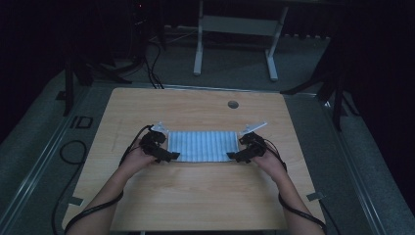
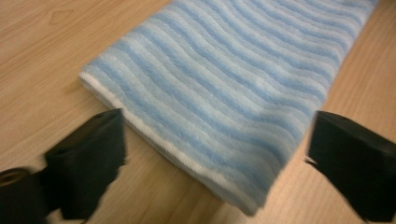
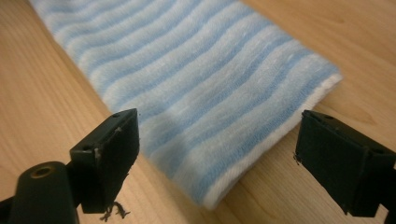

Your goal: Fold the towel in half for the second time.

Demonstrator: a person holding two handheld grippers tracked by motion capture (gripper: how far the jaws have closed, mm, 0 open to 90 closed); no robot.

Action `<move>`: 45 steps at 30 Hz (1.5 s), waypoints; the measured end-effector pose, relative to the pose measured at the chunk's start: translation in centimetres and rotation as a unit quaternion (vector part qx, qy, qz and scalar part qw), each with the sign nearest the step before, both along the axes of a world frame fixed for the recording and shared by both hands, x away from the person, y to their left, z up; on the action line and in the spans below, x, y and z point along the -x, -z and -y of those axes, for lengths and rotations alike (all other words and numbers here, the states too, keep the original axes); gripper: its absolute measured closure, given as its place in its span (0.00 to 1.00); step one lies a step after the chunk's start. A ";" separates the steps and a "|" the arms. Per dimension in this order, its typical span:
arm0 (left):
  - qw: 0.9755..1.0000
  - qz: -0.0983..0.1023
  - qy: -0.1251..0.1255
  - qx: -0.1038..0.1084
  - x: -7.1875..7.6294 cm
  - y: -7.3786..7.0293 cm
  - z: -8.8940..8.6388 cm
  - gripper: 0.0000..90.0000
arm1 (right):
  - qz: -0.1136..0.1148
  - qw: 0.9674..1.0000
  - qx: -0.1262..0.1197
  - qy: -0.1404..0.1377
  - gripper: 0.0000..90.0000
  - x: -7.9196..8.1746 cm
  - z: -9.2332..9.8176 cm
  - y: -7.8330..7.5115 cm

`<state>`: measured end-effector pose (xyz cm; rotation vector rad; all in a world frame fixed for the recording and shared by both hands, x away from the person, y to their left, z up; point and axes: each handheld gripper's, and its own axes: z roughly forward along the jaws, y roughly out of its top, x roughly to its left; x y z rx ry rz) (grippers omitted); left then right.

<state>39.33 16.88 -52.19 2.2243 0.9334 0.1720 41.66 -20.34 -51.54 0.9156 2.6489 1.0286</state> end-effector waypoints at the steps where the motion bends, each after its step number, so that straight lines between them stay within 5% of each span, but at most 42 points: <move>1: 1.000 0.002 -0.002 0.003 0.2 0.0 -0.2 0.01 | 0.003 1.000 -0.005 0.001 0.15 0.2 0.2 -0.1; 4: 1.000 0.018 -0.012 0.002 0.8 0.1 -0.7 0.01 | 0.017 1.000 -0.018 0.008 0.15 0.7 1.0 -0.3; 18: 1.000 0.027 -0.013 -0.007 3.6 1.6 -2.6 0.01 | 0.041 0.998 -0.032 0.038 0.14 2.6 4.5 0.9; 23: 0.999 0.024 -0.022 0.012 4.6 1.7 -3.4 0.01 | 0.037 0.997 -0.046 0.050 0.14 3.6 5.9 1.3; 33: 0.999 0.028 -0.034 -0.001 6.5 2.1 -4.9 0.01 | 0.044 0.995 -0.049 0.077 0.15 5.1 8.3 1.5; 45: 0.998 0.026 -0.057 0.017 8.9 3.2 -7.0 0.01 | 0.069 0.990 -0.059 0.111 0.15 7.6 10.9 1.7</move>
